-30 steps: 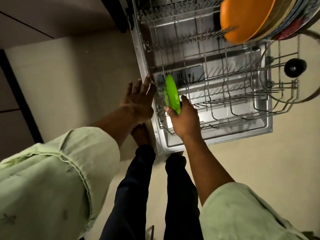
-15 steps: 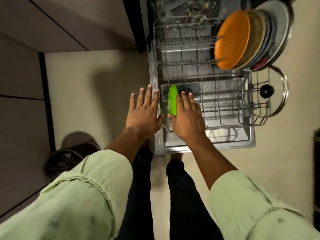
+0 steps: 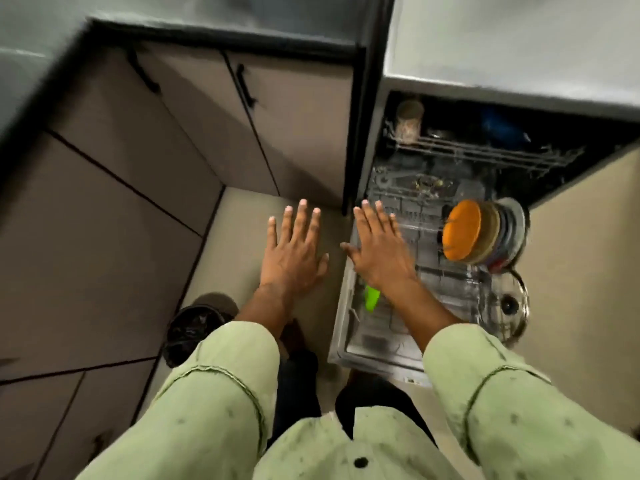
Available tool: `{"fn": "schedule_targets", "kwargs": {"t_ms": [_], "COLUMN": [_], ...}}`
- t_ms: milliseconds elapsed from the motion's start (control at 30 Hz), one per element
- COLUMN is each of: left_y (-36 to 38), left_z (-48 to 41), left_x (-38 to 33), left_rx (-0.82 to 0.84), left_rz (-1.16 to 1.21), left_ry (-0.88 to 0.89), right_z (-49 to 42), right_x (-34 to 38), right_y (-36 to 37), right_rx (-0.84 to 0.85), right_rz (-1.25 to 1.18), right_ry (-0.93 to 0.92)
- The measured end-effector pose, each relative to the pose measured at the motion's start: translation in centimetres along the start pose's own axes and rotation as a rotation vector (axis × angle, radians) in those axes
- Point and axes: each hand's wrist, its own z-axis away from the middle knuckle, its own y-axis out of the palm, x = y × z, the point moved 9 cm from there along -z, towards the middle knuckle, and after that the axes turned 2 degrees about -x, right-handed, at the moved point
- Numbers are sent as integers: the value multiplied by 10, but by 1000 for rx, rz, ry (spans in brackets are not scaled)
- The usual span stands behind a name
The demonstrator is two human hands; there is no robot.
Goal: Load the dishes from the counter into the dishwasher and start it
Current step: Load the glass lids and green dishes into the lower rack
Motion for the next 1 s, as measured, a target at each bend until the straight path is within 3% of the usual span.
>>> {"fn": "schedule_targets", "kwargs": {"t_ms": [133, 333, 633, 1000], "left_y": [-71, -162, -270, -304], "left_z": [22, 33, 28, 13], "left_x": [49, 132, 267, 400], "left_rx": [-146, -350, -554, -550], "left_rz": [-27, -28, -63, -100], "left_ry": [-123, -280, -376, -420], "right_z": [-27, -59, -127, -199], "right_x": [52, 142, 305, 422], "right_y": [-70, -139, -227, -241], "right_rx": [-180, -272, -487, -482], "right_rz": [12, 132, 149, 71], "right_ry": [-168, -353, -524, -558]}}
